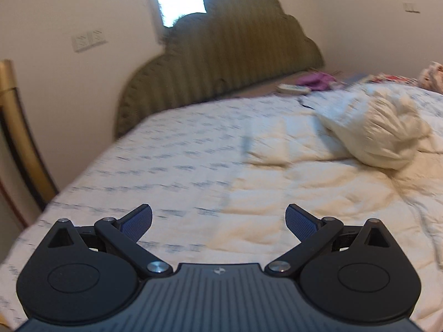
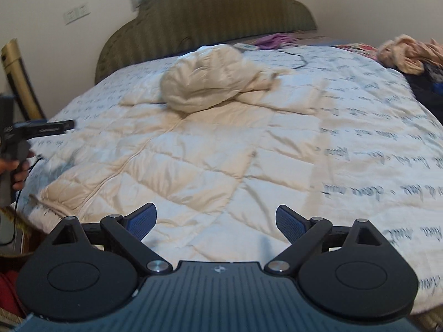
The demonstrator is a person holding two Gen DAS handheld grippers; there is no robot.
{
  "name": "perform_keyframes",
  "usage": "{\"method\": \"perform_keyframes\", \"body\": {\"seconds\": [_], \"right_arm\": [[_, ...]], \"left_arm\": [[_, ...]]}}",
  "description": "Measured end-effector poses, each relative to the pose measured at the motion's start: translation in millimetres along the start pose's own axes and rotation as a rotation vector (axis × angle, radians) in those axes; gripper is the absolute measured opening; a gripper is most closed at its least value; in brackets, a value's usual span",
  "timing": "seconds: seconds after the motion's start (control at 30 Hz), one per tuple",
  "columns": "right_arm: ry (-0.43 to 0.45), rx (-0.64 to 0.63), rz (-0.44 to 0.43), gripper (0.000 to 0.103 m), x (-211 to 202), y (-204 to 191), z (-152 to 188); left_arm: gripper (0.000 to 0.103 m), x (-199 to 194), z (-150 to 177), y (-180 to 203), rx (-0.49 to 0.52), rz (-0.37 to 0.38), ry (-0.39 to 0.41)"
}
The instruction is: Fold small clothes
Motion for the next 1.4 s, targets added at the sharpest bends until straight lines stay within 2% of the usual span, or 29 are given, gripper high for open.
{"method": "perform_keyframes", "body": {"seconds": [0.1,0.13,0.2,0.27,0.37,0.5,0.7,1.03,1.13,1.27,1.33,1.4], "right_arm": [[0.008,0.073,0.000,0.095,-5,16,8],[0.011,0.089,-0.005,0.095,-6,18,10],[0.009,0.115,-0.022,0.095,-3,20,16],[-0.004,0.144,-0.027,0.095,4,21,21],[-0.025,0.189,-0.019,0.095,13,25,30],[-0.026,0.256,-0.031,0.095,13,35,39],[-0.023,0.346,-0.069,0.095,17,44,50],[-0.007,0.366,-0.133,0.096,20,36,52],[0.000,0.383,-0.153,0.094,19,36,53],[-0.008,0.392,-0.240,0.084,16,26,55],[-0.015,0.394,-0.280,0.082,16,19,57],[-0.025,0.396,-0.321,0.079,16,11,59]], "left_arm": [[0.103,-14,-12,-40,-0.021,-0.080,0.031],[0.103,-17,-14,-48,-0.029,-0.081,0.026],[0.103,-18,-12,-55,-0.033,-0.031,-0.010],[0.103,-17,-2,-47,-0.037,0.045,-0.044],[0.103,-13,23,-30,-0.027,0.117,-0.114],[0.103,-13,47,-19,0.018,0.096,-0.140],[0.103,-11,64,-13,0.040,0.093,-0.172],[0.103,-5,79,-8,0.036,0.121,-0.216],[0.103,-5,84,-6,-0.001,0.215,-0.244],[0.103,-7,98,-10,-0.148,0.405,-0.322],[0.103,-6,106,-13,-0.231,0.479,-0.371],[0.103,-6,109,-17,-0.290,0.524,-0.383]]}}
Point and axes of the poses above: each gripper's, at about its wrist camera, not at the fingertips, and x roughly the way its jaws point, y to its right, z to its underside, the point moved 10 cm from there along x, roughly the way its jaws point, and after that the axes turned 2 degrees about -x, right-handed, at the moved point
